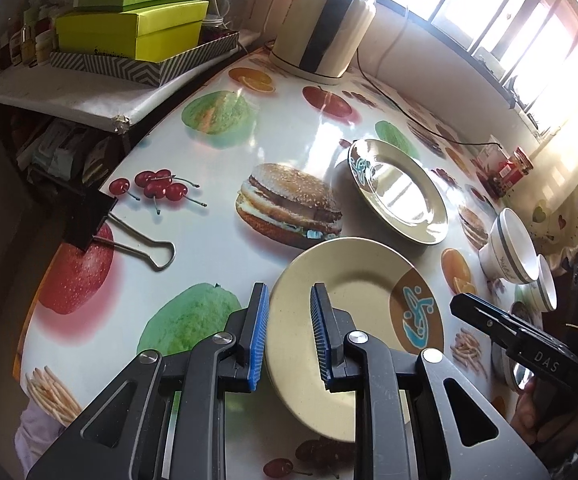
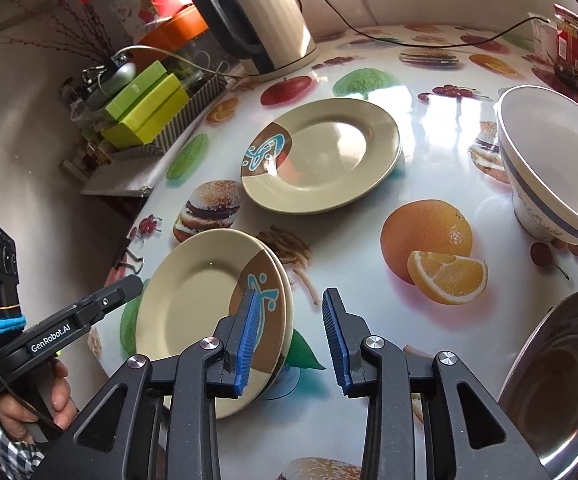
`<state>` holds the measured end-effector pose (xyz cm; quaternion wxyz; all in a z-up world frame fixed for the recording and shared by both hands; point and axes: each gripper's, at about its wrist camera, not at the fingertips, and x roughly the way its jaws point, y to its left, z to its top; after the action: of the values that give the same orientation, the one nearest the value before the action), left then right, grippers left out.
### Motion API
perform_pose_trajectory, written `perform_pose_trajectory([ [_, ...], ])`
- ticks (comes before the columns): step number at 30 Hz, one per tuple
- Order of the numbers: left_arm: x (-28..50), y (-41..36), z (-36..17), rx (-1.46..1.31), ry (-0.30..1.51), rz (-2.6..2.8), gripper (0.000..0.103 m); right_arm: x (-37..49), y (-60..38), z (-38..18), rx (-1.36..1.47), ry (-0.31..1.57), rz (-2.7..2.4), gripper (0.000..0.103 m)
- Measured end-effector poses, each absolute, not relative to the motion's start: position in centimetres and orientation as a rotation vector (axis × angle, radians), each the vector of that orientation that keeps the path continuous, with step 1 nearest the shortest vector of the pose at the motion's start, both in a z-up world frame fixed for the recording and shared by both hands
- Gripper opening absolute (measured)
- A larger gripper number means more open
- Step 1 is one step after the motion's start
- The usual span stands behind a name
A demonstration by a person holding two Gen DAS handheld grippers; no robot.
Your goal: Organize plates and bowls
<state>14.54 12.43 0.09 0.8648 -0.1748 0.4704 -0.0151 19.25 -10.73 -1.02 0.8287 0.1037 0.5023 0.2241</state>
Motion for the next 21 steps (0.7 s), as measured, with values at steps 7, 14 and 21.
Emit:
perform_pose_trajectory([
  [7, 16.8, 12.4, 1.2, -0.358, 0.962, -0.063, 0.022, 20.6, -11.3, -0.1, 0.244, 1.039, 0.415, 0.033],
  [14, 19.8, 11.7, 1.9, -0.341, 0.955, -0.115, 0.022, 22.4, -11.9, 0.9, 0.254, 1.004, 0.356, 0.033],
  [21, 23.0, 10.9, 2.1, -0.311, 0.958, -0.142, 0.022, 24.8, -11.7, 0.6, 0.284, 1.003, 0.309, 0.033],
])
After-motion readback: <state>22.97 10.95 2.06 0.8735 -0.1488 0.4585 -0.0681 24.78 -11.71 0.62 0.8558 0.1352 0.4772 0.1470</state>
